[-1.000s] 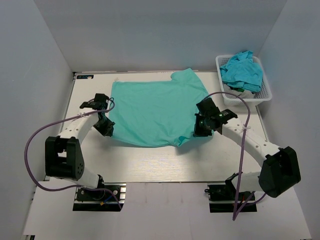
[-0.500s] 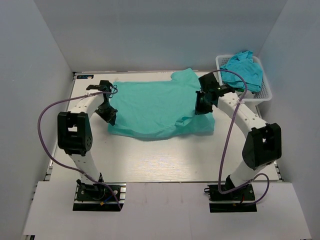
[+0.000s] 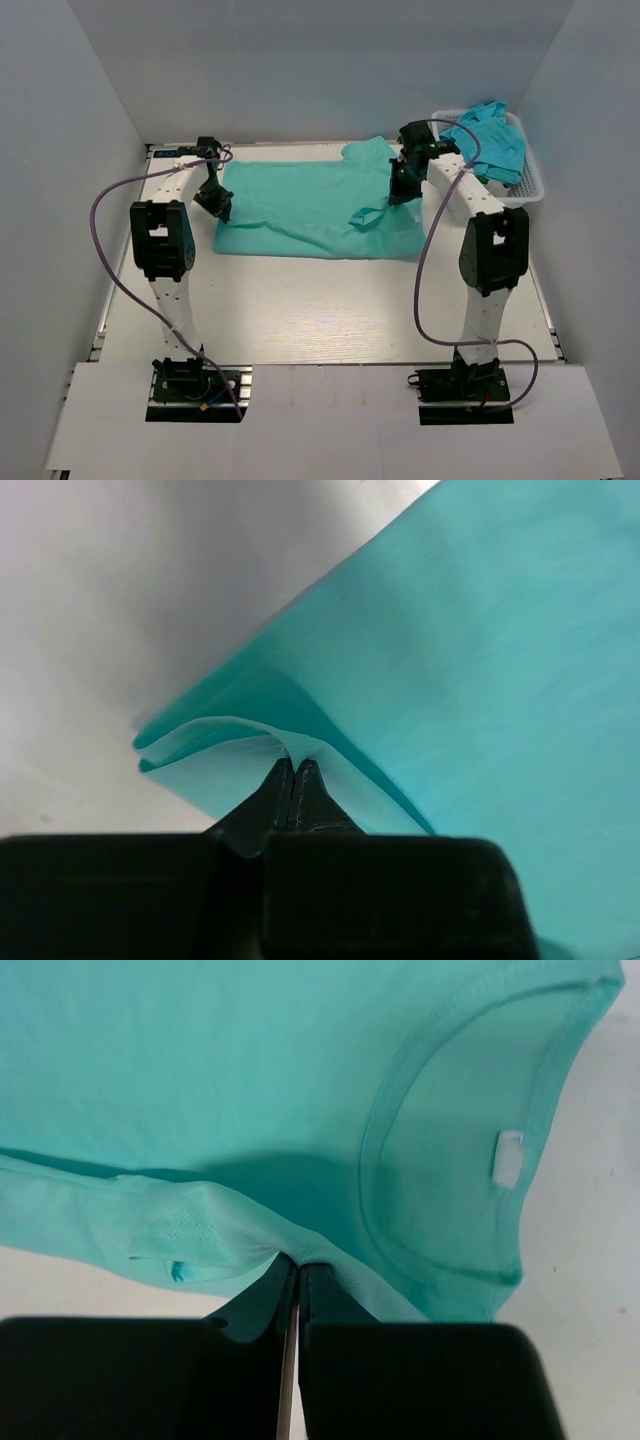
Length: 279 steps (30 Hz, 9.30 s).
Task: Fold and stack the t-shirts
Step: Fold the flattened tshirt in 1/3 of the way, then grap the side of the flattened tshirt furthest away from the robot with both arms, then fold the other side of the tshirt into a rectangle, then rotate the tshirt 100 degrees
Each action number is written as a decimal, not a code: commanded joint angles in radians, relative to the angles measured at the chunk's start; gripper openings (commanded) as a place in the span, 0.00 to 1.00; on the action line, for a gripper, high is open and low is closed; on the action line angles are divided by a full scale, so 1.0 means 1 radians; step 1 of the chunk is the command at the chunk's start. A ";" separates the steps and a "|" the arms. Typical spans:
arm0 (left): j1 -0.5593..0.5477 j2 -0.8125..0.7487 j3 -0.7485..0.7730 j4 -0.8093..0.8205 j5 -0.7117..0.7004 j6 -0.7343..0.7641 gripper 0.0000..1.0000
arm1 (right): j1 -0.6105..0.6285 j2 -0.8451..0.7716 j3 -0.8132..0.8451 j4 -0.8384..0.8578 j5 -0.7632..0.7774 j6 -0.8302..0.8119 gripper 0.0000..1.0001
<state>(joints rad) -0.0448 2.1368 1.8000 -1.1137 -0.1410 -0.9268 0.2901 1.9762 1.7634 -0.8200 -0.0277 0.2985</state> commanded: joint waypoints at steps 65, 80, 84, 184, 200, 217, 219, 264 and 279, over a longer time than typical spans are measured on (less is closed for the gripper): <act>0.000 -0.333 -0.262 0.137 -0.009 0.246 1.00 | 0.046 -0.287 -0.542 0.498 -0.152 0.028 0.90; 0.072 0.178 0.352 0.071 -0.057 0.273 1.00 | -0.026 0.354 0.393 0.331 0.100 -0.042 0.90; 0.072 0.250 0.374 0.071 -0.042 0.284 1.00 | -0.037 0.421 0.395 0.459 0.117 -0.051 0.90; 0.057 -0.359 -0.439 0.222 0.127 0.264 1.00 | 0.267 -0.415 -0.814 0.779 -0.523 0.048 0.90; 0.048 -0.282 -0.509 0.170 0.057 0.218 1.00 | 0.325 -0.247 -0.667 0.475 -0.617 -0.165 0.90; -0.101 -0.378 -0.494 0.209 0.000 0.249 1.00 | 0.268 -0.563 -0.872 0.263 -0.229 -0.032 0.90; -0.119 -0.358 -0.527 0.209 0.009 0.237 1.00 | 0.248 -0.562 -0.918 0.320 -0.232 -0.018 0.90; -0.492 -0.767 -0.415 -0.184 -0.358 -0.015 1.00 | 0.361 -0.113 -0.277 0.420 -0.603 -0.210 0.90; -0.483 -0.838 -0.588 -0.086 -0.252 -0.009 1.00 | 0.429 0.102 -0.357 0.292 -0.424 -0.163 0.90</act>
<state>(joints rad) -0.5316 1.3209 1.2175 -1.2312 -0.4000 -0.9104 0.7273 2.0563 1.4174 -0.4316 -0.5995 0.1356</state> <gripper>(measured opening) 0.998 0.900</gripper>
